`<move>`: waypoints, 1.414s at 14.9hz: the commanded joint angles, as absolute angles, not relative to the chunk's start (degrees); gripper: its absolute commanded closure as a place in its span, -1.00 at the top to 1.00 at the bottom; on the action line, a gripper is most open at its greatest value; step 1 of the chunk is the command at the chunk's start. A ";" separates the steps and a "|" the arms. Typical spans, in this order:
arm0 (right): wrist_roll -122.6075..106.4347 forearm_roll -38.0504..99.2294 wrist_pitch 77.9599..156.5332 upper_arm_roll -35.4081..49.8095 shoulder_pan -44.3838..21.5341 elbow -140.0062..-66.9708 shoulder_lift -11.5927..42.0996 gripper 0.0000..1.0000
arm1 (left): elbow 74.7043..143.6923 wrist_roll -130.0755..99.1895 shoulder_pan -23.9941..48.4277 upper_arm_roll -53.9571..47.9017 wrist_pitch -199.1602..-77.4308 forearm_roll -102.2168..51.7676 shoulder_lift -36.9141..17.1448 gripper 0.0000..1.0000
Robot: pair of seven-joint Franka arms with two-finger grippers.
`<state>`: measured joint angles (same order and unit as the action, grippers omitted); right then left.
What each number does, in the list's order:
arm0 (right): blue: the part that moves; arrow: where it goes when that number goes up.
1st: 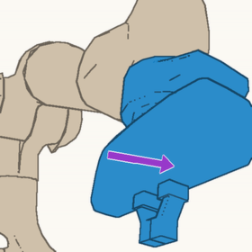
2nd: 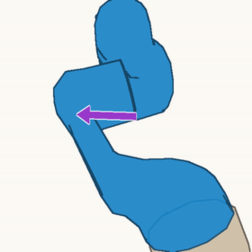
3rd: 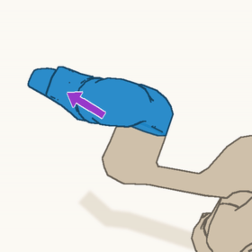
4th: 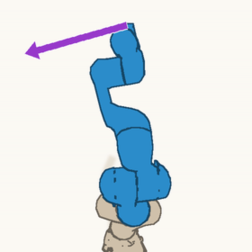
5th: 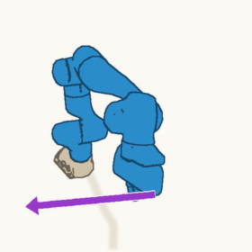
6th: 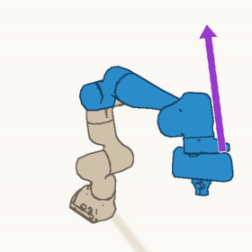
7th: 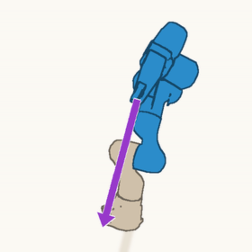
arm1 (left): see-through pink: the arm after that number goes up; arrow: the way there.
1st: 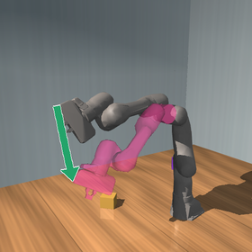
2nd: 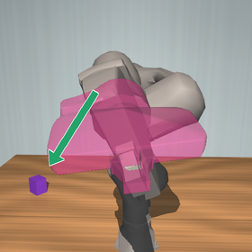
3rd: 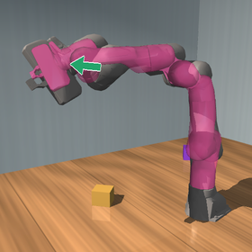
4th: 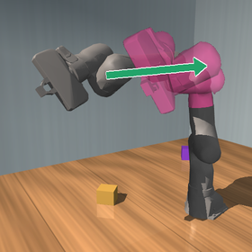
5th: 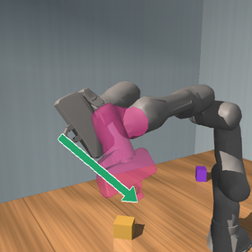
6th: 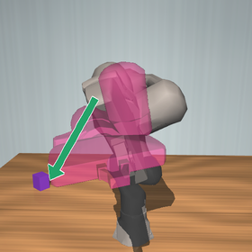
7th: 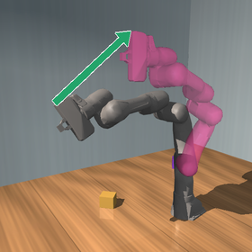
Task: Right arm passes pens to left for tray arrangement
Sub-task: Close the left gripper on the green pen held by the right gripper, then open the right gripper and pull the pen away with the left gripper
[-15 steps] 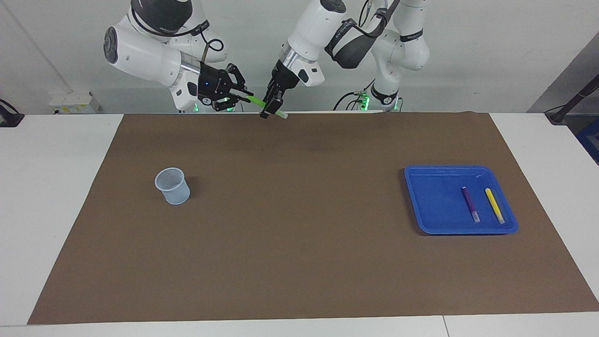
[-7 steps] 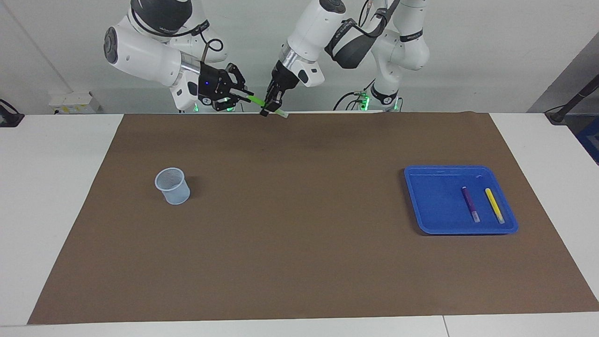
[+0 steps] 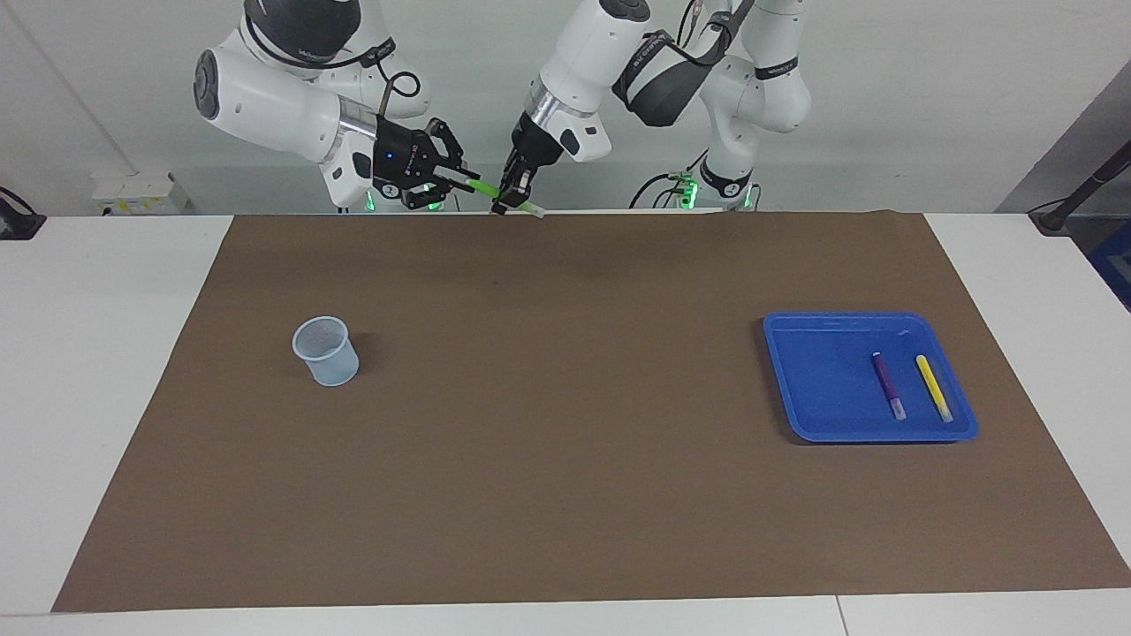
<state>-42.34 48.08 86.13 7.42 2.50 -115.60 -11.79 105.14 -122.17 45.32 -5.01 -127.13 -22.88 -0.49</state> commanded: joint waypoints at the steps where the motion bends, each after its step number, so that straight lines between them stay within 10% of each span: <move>1: -43.95 49.57 86.40 7.47 2.99 -117.25 -13.27 -1.00 | 103.54 -123.57 45.79 -4.66 -125.86 -21.36 -1.32 -1.00; 5: -42.10 49.40 86.92 7.47 2.90 -117.07 -13.18 -0.96 | 103.54 -123.49 45.79 -4.66 -125.86 -20.92 -1.32 -1.00; 6: -41.93 49.39 87.62 7.56 2.90 -117.07 -13.18 -0.62 | 103.54 -123.49 45.79 -4.66 -125.86 -20.83 -1.32 -1.00; 8: -41.14 49.31 88.77 7.65 2.90 -116.98 -13.18 0.99 | 103.62 -123.14 45.53 -4.66 -125.86 -20.74 -1.32 -1.00; 21: -32.63 39.91 91.93 7.56 2.99 -113.21 -12.48 1.00 | 105.20 -105.06 35.26 -4.31 -117.08 -20.74 -0.35 -1.00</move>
<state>-36.24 42.35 91.38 7.35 2.62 -114.13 -11.80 104.86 -109.55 38.53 -3.97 -119.27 -21.27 -0.77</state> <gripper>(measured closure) 0.000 0.811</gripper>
